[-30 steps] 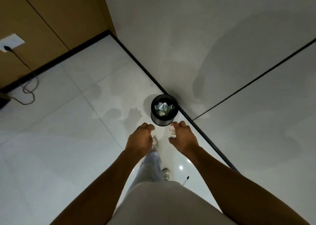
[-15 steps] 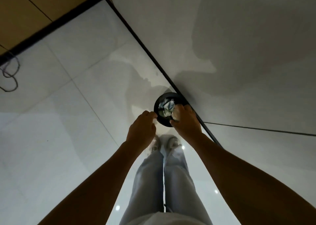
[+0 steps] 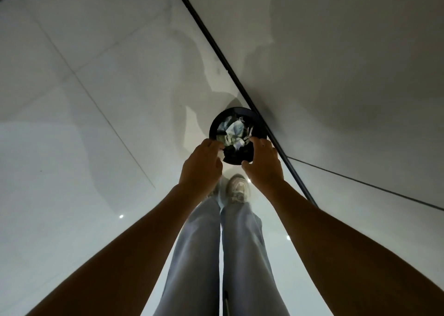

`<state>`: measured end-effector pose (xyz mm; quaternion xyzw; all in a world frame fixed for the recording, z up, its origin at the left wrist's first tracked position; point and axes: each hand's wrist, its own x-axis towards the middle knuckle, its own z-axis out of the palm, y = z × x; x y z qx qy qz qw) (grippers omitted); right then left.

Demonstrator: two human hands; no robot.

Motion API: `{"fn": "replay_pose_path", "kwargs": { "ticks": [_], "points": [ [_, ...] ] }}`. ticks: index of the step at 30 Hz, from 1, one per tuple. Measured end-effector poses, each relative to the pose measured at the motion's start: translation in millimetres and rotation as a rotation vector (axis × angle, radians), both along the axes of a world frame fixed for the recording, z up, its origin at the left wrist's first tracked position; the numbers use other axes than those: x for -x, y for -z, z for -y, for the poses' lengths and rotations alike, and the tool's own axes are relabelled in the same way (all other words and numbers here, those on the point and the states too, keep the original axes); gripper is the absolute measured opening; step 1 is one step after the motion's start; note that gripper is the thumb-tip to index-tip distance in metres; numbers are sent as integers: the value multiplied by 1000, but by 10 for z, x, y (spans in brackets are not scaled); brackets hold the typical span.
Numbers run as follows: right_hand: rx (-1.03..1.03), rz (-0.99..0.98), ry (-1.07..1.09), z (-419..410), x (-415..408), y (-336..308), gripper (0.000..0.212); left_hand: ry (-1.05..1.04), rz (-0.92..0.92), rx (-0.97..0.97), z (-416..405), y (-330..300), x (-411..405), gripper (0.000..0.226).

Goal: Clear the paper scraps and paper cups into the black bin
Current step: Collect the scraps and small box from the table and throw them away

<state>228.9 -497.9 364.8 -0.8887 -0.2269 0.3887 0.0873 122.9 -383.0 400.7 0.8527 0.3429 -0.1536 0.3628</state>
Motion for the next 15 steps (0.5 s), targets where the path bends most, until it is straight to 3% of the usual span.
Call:
{"fn": "replay_pose_path", "kwargs": {
  "ticks": [5, 9, 12, 15],
  "points": [
    [-27, -17, 48, 133, 8, -73, 60, 40, 31, 18, 82, 121, -325, 36],
    [-27, -6, 50, 206, -4, -94, 58, 246, -158, -84, 83, 320, -544, 52],
    [-6, -2, 25, 226, 45, -164, 57, 285, -185, -228, 26, 293, -468, 42],
    [8, -25, -2, 163, 161, -321, 57, 286, -125, -239, -9, 118, -202, 37]
  ]
}}
